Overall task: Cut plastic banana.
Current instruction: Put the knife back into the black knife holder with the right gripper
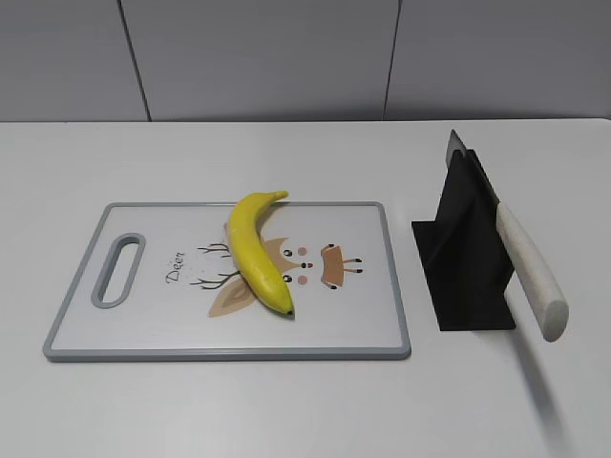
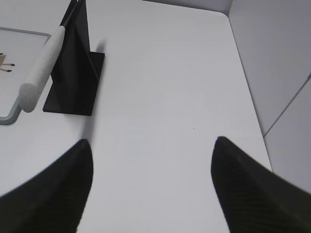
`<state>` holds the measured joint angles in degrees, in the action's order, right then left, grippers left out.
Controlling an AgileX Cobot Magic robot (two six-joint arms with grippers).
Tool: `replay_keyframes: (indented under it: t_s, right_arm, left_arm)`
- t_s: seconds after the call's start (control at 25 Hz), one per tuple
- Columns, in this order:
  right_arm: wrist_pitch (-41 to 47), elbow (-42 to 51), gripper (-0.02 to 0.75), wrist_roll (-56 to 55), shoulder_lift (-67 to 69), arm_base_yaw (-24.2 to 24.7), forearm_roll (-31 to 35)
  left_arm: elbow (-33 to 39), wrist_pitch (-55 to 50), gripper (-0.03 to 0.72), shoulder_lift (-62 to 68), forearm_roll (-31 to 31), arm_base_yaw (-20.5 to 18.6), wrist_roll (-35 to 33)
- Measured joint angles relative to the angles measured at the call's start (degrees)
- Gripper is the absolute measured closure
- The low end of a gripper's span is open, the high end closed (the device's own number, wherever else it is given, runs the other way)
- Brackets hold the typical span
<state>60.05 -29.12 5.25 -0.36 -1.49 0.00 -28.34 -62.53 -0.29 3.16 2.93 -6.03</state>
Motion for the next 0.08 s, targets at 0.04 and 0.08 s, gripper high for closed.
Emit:
replay_keyframes:
  t_s: [0.04,0.08]
  right_arm:
    - [0.00,0.00,0.149,0.00,0.00,0.00,0.00]
    - [0.00,0.00,0.149,0.00,0.00,0.00,0.00]
  left_arm:
    - [0.00,0.00,0.179,0.00,0.00,0.00,0.00]
    - [0.00,0.00,0.179,0.00,0.00,0.00,0.00]
